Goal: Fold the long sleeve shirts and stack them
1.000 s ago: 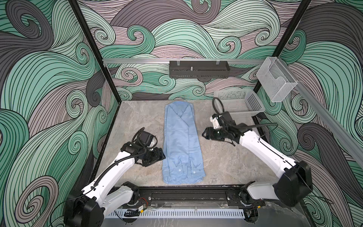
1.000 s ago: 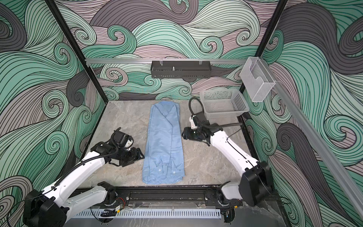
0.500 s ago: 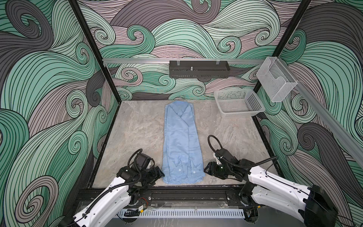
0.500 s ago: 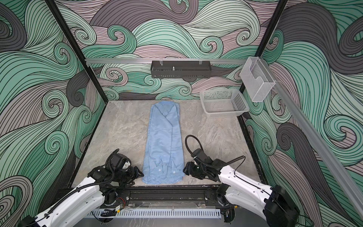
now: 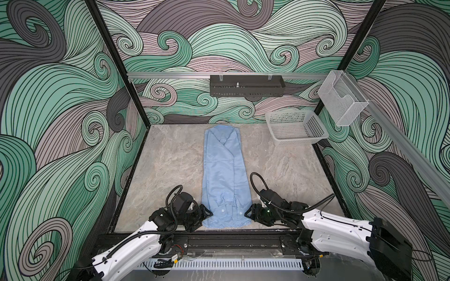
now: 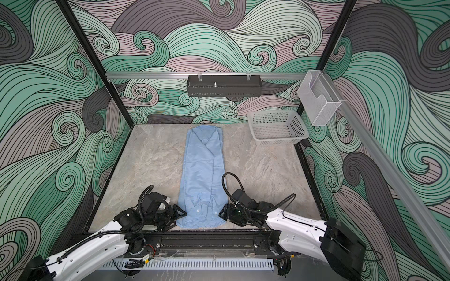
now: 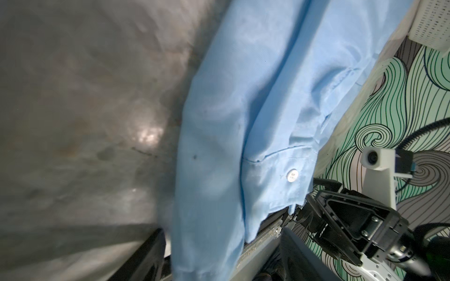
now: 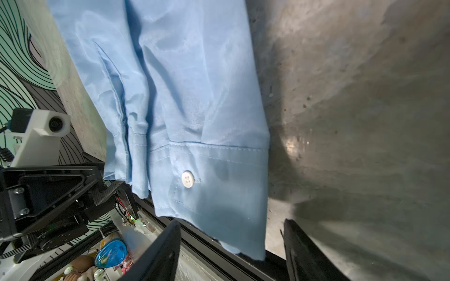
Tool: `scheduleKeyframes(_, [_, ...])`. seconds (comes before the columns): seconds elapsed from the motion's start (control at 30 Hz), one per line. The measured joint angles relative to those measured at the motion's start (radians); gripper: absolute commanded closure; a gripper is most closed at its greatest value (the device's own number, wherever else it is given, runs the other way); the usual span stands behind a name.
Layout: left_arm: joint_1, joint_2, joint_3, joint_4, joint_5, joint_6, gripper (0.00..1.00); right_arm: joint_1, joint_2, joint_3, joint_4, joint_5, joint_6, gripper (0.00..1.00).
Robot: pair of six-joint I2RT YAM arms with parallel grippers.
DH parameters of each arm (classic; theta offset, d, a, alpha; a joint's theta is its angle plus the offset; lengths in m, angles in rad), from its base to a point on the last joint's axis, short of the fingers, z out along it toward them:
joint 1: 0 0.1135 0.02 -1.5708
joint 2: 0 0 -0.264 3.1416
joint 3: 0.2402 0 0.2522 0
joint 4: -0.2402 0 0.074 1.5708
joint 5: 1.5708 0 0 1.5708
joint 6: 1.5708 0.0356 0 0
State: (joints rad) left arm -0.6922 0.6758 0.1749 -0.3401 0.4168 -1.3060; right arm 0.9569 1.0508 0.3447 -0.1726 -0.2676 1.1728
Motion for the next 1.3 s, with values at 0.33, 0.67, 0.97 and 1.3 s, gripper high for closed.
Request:
scheduleKeyframes(0.33, [-0.056, 0.119, -0.023, 0.154, -0.023, -0.058, 0.63, 0.038, 0.092, -0.004, 0.140, -0.003, 0.040, 0.47])
scheduleKeyframes(0.67, [-0.056, 0.121, -0.035, 0.167, -0.039, -0.065, 0.61, 0.038, 0.127, 0.012, 0.140, -0.003, 0.035, 0.53])
scheduleKeyframes(0.97, [-0.066, 0.179, -0.033, 0.223, -0.038, -0.072, 0.91, 0.049, 0.173, 0.039, 0.154, -0.023, 0.021, 0.78])
scheduleKeyframes(1.3, [-0.116, 0.081, -0.026, 0.099, -0.073, -0.069, 1.00, 0.113, 0.167, 0.101, 0.134, -0.037, 0.019, 0.96])
